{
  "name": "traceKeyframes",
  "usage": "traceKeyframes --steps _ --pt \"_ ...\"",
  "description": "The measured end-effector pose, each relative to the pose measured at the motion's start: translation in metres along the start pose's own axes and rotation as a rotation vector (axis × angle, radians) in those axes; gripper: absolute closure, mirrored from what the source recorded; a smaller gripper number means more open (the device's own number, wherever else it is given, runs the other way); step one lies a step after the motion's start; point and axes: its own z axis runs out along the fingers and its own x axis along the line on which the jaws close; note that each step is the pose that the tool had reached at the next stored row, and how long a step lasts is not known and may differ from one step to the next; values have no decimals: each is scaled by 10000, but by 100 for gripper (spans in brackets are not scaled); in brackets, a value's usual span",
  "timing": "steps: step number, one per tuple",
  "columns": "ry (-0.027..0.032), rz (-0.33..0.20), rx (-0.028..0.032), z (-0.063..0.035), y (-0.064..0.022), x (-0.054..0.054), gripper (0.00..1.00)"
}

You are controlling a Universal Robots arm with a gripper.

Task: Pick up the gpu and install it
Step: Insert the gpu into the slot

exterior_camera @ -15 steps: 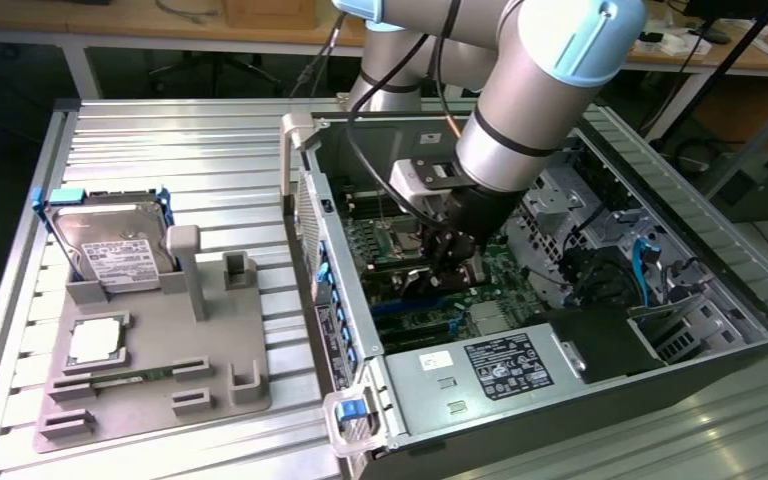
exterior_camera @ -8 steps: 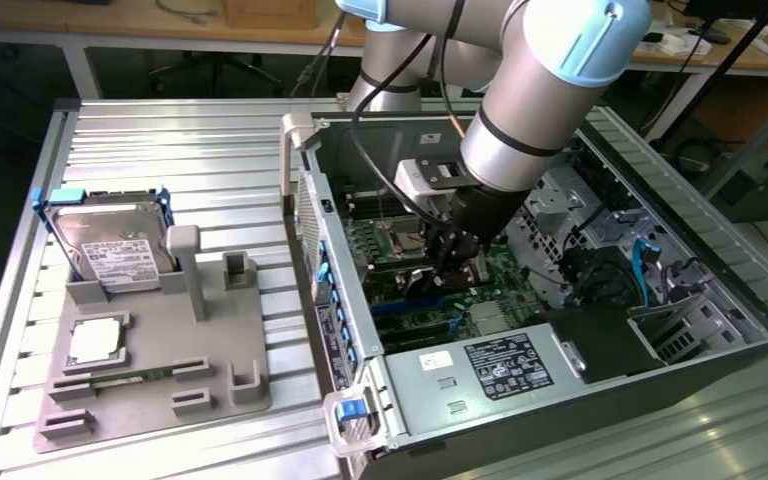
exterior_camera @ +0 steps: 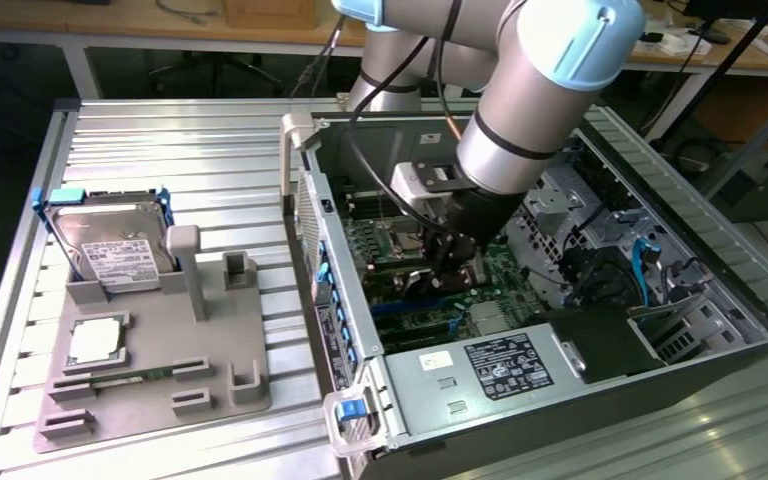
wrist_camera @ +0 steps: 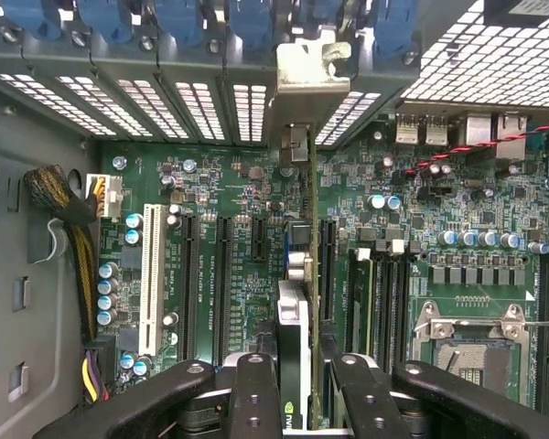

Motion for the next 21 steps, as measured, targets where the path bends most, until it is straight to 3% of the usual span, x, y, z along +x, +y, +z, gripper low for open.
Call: traceKeyframes --steps 14,21 --pt "1 -5 126 78 110 -3 73" --pt "12 -5 130 81 128 -20 73"
